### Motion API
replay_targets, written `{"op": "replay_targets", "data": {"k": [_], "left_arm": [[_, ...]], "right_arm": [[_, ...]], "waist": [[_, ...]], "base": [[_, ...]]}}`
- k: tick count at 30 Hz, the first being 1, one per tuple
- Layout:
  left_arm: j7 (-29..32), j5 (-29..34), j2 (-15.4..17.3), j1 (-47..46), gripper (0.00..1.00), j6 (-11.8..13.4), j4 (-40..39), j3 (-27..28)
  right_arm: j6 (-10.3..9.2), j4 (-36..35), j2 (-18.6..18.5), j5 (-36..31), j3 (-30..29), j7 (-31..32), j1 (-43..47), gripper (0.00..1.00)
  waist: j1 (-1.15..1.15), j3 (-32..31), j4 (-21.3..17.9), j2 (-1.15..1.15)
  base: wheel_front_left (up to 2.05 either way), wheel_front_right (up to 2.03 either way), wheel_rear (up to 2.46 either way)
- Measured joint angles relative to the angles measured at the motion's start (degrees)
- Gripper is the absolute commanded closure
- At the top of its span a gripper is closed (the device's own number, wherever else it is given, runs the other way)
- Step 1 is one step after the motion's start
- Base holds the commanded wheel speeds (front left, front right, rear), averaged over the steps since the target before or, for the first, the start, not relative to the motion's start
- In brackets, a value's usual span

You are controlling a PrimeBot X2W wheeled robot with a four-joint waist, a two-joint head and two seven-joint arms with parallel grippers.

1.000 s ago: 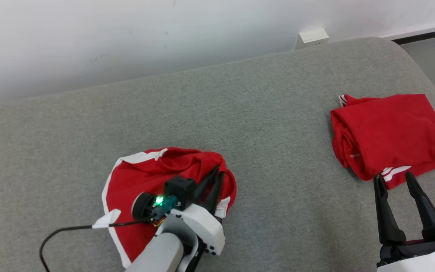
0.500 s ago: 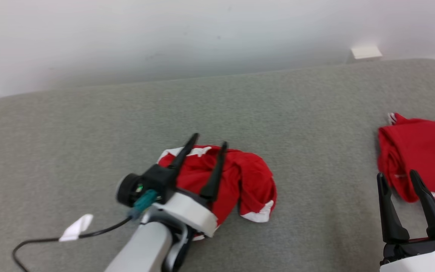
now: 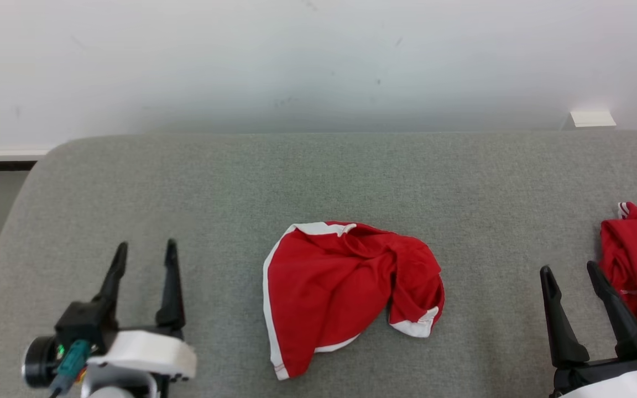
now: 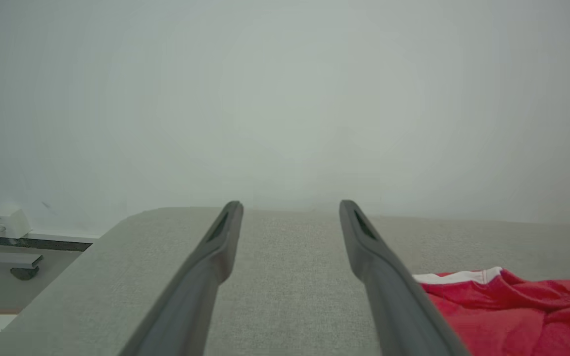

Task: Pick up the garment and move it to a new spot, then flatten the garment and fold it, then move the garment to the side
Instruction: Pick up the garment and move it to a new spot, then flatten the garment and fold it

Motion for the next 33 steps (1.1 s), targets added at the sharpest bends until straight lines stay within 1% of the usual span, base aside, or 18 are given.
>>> {"op": "replay_targets", "data": {"k": [4, 9, 14, 20, 33], "left_arm": [[1.27, -0.38, 1.93, 4.02, 0.0, 0.76, -1.98, 0.9], [3.1, -0.19, 3.42, 6.38, 0.0, 0.67, -3.6, -0.22], [3.8, 0.2, 3.72, 6.78, 0.0, 0.38, -4.22, -1.35], [3.85, 0.23, 3.96, 6.78, 0.0, 0.49, -3.97, -1.43], [4.05, 0.23, 3.98, 7.08, 0.0, 1.91, -4.95, -1.63]], "right_arm": [[0.0, 0.31, 0.0, -0.23, 0.24, 0.29, 0.9, 0.0], [0.0, 0.44, 0.0, -0.22, 0.24, 0.74, 2.02, 0.0], [0.0, 0.44, 0.0, -0.22, 0.22, 1.03, 2.35, 0.0], [0.0, 0.43, 0.0, -0.22, 0.26, 1.05, 2.35, 0.0], [0.0, 0.13, 0.0, -0.22, 0.07, 1.46, 2.49, 0.0]], "waist": [[0.0, -0.71, 0.25, 0.0], [0.0, -1.61, 0.22, 0.0], [0.0, -1.94, -0.13, 0.0], [0.0, -2.24, -0.46, 0.0], [0.0, -2.76, -0.25, 0.0]], "base": [[0.0, 0.0, 0.0], [0.0, 0.0, 0.0], [0.0, 0.0, 0.0], [0.0, 0.0, 0.0], [0.0, 0.0, 0.0]]}}
